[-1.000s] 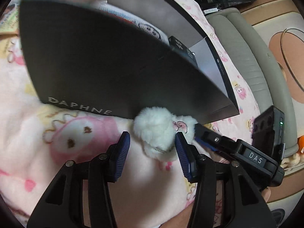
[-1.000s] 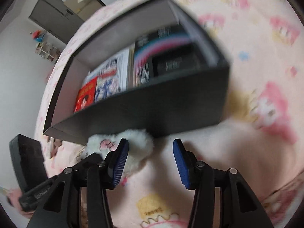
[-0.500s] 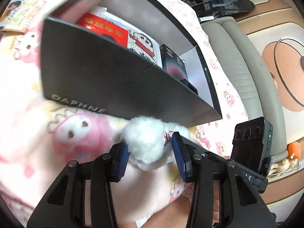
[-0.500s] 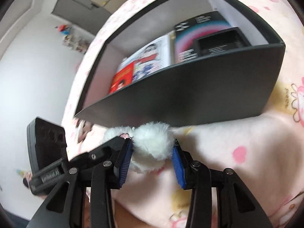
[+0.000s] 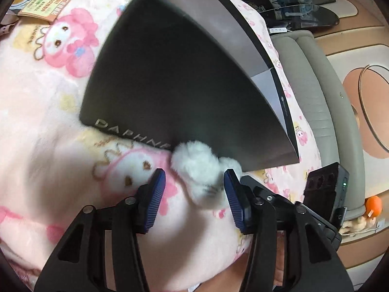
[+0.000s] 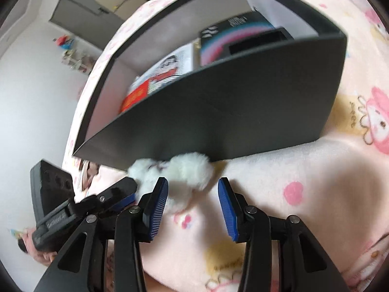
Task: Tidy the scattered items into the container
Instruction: 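Lower the plush into the box beside the bead kit and open the left gripper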
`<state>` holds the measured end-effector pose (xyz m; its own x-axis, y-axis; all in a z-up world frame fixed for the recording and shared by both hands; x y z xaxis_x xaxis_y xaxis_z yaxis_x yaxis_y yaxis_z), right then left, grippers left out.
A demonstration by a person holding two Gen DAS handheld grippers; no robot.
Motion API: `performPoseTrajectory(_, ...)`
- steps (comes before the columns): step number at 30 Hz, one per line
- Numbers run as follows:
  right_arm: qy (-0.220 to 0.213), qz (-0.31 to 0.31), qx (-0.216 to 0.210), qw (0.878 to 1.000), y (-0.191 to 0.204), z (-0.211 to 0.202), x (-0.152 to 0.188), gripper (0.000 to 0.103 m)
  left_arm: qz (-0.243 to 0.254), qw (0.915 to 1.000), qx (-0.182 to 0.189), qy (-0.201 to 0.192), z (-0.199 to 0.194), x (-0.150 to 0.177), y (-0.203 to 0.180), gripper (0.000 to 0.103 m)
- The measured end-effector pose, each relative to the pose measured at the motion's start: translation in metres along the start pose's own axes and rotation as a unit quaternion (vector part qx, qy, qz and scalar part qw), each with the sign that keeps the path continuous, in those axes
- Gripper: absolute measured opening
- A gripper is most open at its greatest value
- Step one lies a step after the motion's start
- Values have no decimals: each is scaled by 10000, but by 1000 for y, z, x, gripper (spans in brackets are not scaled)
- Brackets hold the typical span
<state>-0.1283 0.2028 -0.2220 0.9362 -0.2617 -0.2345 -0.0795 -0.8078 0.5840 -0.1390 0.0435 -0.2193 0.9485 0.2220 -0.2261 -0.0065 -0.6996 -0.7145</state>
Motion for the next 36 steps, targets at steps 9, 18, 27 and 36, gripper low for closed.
performPoseTrajectory(9,183,-227,-245,9993,24,14,2,35,476,9985,-266,-22,8,4,-21,41)
performPoseTrajectory(18,-656,-1466,-286,9866,116,-70,-51,35,1090,9899,-108,-896,-62,-80,-112,42)
performPoseTrajectory(27,165,-1334,-88,9909,121,26,-173,35,393,9923,-956,-679,-7,-197,-57,41)
performPoseTrajectory(36,716,-968,-151,9926,85,81,-185,35,517,9849,-1607,-378,42,-202,-37,42)
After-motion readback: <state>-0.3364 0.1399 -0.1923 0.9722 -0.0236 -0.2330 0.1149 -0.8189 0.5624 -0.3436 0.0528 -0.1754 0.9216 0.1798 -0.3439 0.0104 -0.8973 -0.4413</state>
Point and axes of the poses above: each gripper's, at about its wrist camera, not at the fingertips, and z roughly the way its jaws point, y to its left, x to its underside, the point moved 8 cm from there along z, roughly the way its jaws point, and after that the axes turned 3 degrees about z, right-handed, at the moved point
